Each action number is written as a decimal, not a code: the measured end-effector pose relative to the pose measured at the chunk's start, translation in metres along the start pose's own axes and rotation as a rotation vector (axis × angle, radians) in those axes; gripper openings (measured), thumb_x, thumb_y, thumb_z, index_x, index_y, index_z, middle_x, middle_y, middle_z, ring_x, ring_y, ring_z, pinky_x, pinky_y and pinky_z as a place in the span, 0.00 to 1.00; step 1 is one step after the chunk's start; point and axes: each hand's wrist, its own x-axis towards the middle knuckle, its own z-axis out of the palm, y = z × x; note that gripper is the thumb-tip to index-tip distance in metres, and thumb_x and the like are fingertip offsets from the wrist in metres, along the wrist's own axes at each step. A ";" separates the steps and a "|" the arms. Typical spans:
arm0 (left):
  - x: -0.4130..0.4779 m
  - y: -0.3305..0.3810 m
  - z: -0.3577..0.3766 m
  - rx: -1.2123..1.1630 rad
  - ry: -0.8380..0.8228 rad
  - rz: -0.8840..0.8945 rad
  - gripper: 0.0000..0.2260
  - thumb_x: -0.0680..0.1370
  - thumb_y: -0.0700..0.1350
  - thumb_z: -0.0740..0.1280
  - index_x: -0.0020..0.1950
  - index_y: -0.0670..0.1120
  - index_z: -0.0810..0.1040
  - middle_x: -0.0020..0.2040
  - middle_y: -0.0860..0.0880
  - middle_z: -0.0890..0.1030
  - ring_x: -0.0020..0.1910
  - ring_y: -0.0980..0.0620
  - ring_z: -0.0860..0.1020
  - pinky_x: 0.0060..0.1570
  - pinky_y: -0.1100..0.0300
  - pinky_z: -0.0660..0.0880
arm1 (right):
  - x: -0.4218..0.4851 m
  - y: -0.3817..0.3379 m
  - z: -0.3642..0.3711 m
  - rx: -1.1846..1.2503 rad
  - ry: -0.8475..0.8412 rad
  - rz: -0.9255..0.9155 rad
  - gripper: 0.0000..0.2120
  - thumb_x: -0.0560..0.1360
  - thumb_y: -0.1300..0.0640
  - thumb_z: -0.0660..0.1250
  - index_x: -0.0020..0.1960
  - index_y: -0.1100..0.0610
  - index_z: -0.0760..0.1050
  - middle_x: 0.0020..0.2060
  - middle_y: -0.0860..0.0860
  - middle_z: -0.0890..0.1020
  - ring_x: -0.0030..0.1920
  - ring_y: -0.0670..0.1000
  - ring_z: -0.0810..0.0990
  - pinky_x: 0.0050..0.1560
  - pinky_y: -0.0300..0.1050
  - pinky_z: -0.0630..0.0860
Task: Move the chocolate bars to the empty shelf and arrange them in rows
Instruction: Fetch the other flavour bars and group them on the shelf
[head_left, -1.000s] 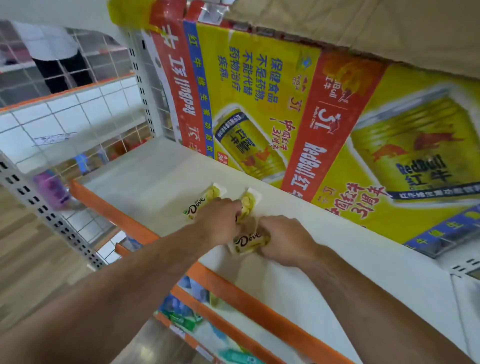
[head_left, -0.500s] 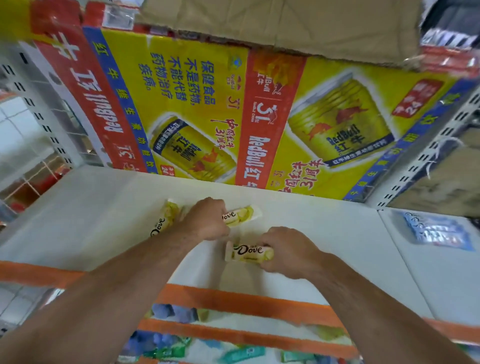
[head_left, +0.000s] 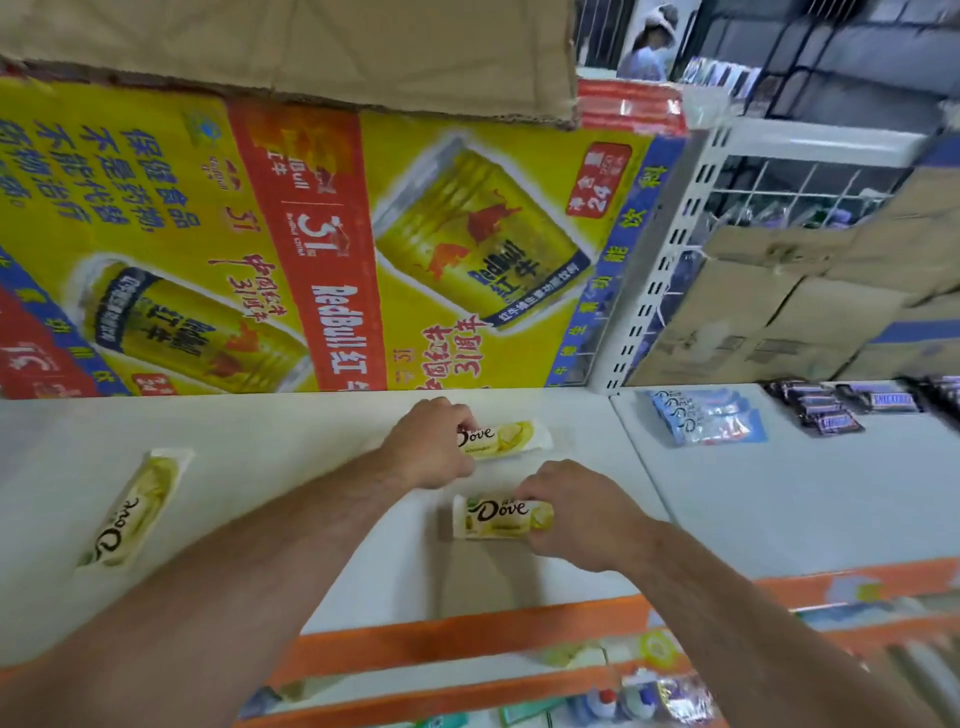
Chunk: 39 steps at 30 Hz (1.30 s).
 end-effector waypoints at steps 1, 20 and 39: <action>0.008 0.008 0.006 0.002 -0.004 -0.006 0.22 0.67 0.49 0.72 0.60 0.55 0.76 0.55 0.53 0.73 0.53 0.54 0.72 0.50 0.59 0.72 | -0.002 0.013 -0.002 0.003 -0.001 -0.006 0.25 0.70 0.45 0.66 0.67 0.44 0.72 0.60 0.46 0.74 0.62 0.49 0.70 0.61 0.47 0.71; 0.075 0.055 0.050 -0.282 0.148 -0.219 0.19 0.65 0.41 0.75 0.54 0.53 0.82 0.56 0.50 0.76 0.50 0.54 0.75 0.45 0.64 0.70 | 0.008 0.146 -0.011 0.017 -0.020 -0.183 0.24 0.67 0.42 0.66 0.62 0.45 0.74 0.53 0.48 0.76 0.56 0.51 0.72 0.58 0.47 0.72; 0.008 0.021 0.049 0.212 0.090 -0.141 0.30 0.77 0.64 0.56 0.77 0.55 0.58 0.79 0.54 0.54 0.77 0.55 0.50 0.75 0.49 0.49 | 0.015 0.129 -0.021 0.006 -0.025 -0.054 0.23 0.67 0.44 0.66 0.61 0.44 0.74 0.53 0.45 0.75 0.55 0.48 0.72 0.53 0.46 0.73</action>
